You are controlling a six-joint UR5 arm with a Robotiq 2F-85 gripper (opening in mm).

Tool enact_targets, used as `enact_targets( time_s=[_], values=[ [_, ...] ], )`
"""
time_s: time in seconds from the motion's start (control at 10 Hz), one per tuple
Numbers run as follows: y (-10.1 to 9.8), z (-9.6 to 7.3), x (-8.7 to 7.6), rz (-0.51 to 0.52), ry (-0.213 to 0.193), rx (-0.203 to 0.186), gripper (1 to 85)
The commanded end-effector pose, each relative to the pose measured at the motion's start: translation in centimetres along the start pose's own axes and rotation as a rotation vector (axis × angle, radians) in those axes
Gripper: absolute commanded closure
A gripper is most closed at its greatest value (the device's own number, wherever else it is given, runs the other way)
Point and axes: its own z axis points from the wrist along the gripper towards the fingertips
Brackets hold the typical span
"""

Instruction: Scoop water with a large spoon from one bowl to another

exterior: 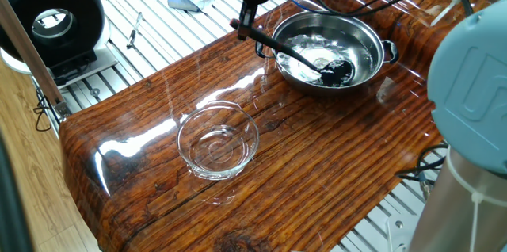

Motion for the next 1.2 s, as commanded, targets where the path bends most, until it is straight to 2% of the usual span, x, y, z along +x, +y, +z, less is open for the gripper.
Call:
enact_targets(
  time_s=[0.0, 0.1, 0.3, 0.6, 1.1],
  values=[
    [-0.6, -1.3, -1.4, 0.013, -0.048, 0.042, 84.7],
    [-1.0, -1.8, -1.7, 0.017, -0.051, 0.067, 84.7],
    [-0.9, -2.7, -1.7, 0.035, -0.029, 0.091, 84.7],
    [-1.3, -3.4, -2.3, 0.038, -0.047, 0.123, 84.7],
    [0.4, -5.0, -2.4, 0.074, -0.008, 0.115, 84.7]
  ],
)
